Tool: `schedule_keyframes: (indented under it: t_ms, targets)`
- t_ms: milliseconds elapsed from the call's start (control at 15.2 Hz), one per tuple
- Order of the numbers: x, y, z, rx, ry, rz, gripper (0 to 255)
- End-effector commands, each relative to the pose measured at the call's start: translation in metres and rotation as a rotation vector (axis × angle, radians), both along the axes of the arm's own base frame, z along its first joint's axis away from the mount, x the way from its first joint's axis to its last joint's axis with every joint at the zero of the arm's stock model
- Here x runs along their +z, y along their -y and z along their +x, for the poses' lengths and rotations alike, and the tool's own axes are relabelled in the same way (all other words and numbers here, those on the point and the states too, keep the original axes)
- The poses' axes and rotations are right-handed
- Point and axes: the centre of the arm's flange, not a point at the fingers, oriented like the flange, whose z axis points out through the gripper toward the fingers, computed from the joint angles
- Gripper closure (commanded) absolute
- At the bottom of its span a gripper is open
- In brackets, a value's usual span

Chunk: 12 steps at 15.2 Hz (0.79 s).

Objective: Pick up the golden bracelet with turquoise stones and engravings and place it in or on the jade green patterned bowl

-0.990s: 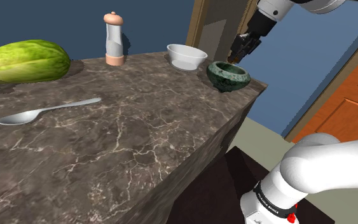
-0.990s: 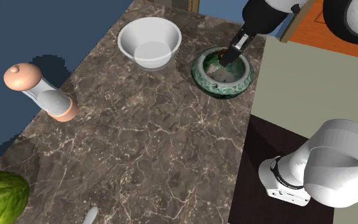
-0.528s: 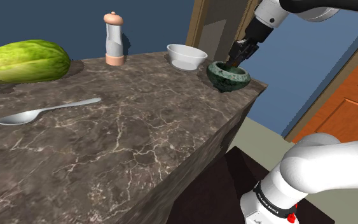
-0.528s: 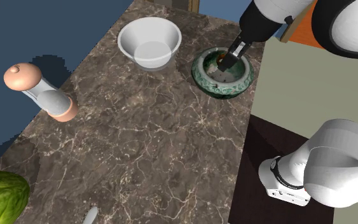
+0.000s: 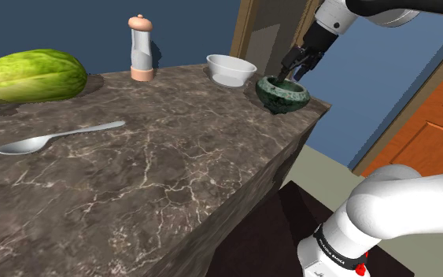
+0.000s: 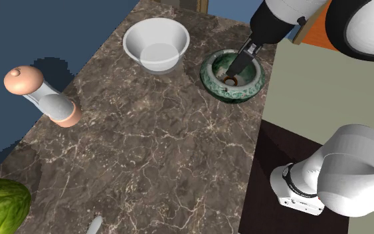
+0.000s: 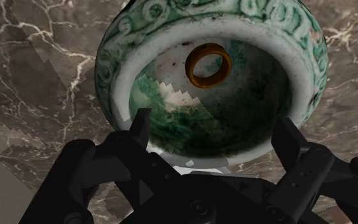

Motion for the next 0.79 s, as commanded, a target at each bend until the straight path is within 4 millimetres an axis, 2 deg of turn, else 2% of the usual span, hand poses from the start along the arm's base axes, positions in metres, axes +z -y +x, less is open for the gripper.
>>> schedule_keyframes:
  t_ms: [0, 264, 726]
  targets:
    - [0.0, 0.0, 0.0, 0.0, 0.0, 0.0, 0]
    - [0.048, 0.001, -0.014, 0.0, 0.0, 0.0, 0]
    - [0.048, 0.001, -0.014, 0.0, 0.0, 0.0, 0]
